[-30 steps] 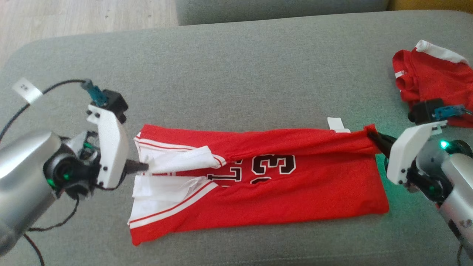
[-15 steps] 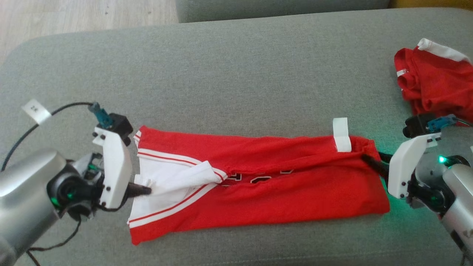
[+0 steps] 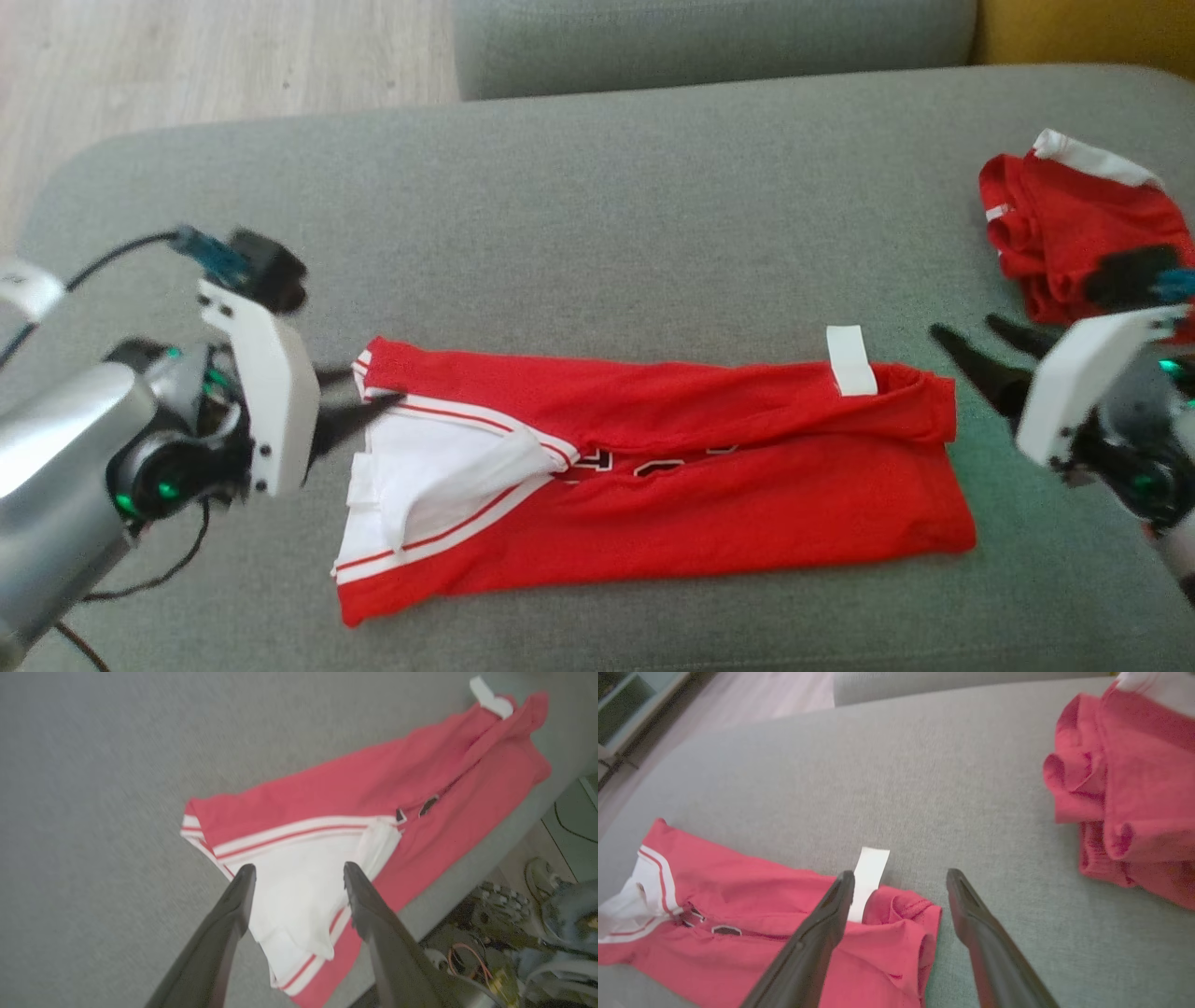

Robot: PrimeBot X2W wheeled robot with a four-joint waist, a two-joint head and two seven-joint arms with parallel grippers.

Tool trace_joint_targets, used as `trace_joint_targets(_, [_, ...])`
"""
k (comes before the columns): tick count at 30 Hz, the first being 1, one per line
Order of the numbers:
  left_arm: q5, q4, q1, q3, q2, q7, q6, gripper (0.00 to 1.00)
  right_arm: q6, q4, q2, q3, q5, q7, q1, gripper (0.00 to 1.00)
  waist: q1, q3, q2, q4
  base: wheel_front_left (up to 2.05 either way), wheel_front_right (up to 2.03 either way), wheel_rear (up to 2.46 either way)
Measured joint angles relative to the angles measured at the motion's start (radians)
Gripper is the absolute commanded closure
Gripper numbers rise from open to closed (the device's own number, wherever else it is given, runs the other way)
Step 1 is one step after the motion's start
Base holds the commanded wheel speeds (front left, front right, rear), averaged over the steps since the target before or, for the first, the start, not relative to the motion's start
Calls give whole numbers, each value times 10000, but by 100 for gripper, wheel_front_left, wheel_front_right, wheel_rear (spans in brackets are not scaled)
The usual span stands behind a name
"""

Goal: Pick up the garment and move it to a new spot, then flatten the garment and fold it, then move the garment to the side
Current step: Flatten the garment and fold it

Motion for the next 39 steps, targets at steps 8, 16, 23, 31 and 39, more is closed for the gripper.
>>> trace_joint_targets(8, [1099, -543, 1160, 1007, 21, -3962, 1732, 0, 0, -418, 395, -2372, -201, -2694, 1232, 0, 0, -459, 0, 164, 0, 0, 0])
trace_joint_targets(16, [1941, -963, 3171, 2138, -244, -7158, 4274, 0, 0, -968, 2086, -4011, -1766, -4700, 2851, 0, 0, -643, 0, 379, 0, 0, 0])
trace_joint_targets(23, [4079, -1793, 5266, 4884, -1522, -7240, 5457, 0, 0, -932, 3588, -5267, -3607, -5125, 3710, 0, 0, -741, 0, 366, 0, 0, 0])
trace_joint_targets(31, [5852, -2088, 8107, 7062, -3335, -7240, 4876, 0, 0, -905, 4633, -6102, -4991, -4777, 4297, 0, 0, -765, 0, 377, 0, 0, 0])
trace_joint_targets(39, [6659, -1484, 8294, 7695, -4117, -7240, 3705, 0, 0, 219, 4899, -6245, -5377, -2792, 3638, 0, 0, -660, 0, 424, 0, 0, 0])
